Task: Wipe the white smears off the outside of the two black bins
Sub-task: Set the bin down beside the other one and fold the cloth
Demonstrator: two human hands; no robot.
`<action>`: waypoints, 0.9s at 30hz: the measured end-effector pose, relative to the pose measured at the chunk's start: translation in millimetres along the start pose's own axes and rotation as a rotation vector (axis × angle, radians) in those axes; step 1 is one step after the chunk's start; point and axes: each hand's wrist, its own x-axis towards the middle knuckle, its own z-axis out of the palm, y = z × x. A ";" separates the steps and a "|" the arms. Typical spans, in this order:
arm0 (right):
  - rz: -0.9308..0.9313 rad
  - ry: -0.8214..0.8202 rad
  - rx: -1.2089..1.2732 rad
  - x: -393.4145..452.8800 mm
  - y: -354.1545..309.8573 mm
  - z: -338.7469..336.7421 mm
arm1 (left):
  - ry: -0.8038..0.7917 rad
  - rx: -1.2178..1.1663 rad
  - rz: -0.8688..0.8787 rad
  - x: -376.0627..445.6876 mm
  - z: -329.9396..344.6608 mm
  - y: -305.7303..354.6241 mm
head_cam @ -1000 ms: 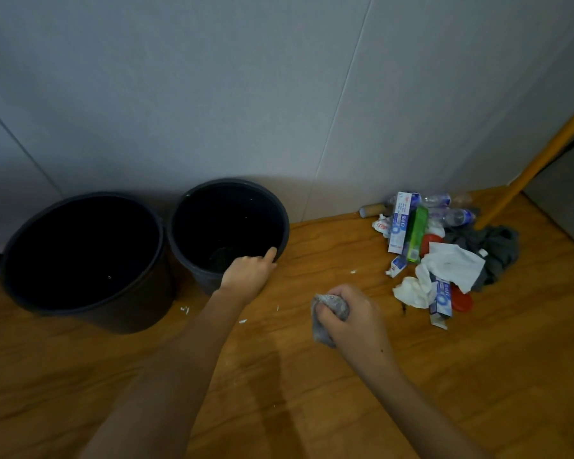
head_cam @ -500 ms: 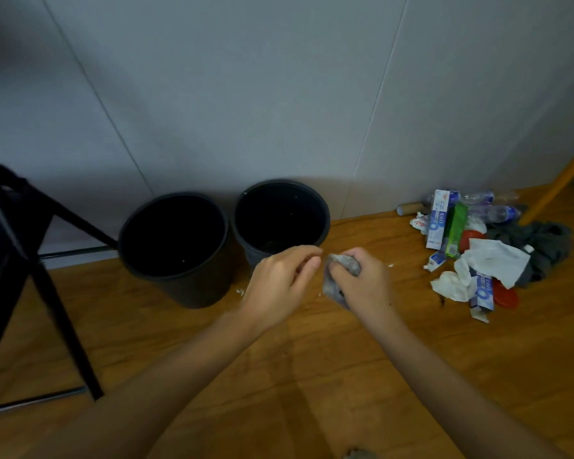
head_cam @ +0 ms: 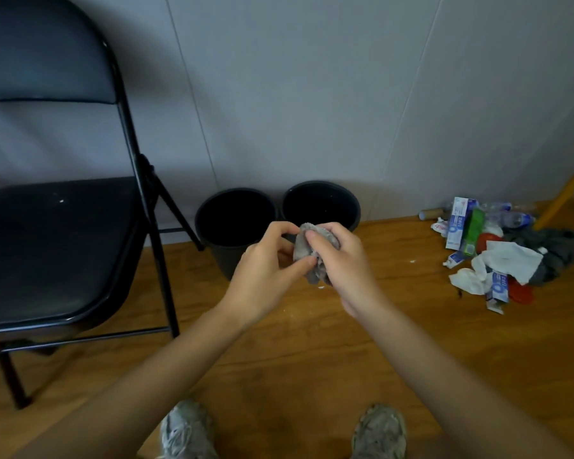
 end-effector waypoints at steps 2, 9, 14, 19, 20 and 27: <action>0.052 -0.084 0.037 -11.0 -4.0 3.4 | -0.023 -0.063 -0.015 -13.5 -13.4 -0.1; 0.145 -0.359 -0.036 -21.1 -21.7 13.9 | 0.024 -0.074 -0.055 -37.4 -67.8 2.2; 0.079 -0.476 -0.216 -20.7 -24.9 33.0 | -0.014 -0.034 -0.126 -49.8 -99.4 0.2; -0.082 -0.604 -0.373 -24.3 -19.6 70.2 | -0.052 -0.131 -0.158 -65.7 -129.9 -0.9; -0.131 -0.601 -0.430 -24.5 -18.6 78.6 | -0.058 -0.130 -0.165 -67.6 -137.3 -2.8; -0.136 -0.694 -0.361 -12.7 -27.3 103.7 | -0.170 -0.042 -0.223 -80.9 -186.6 -21.5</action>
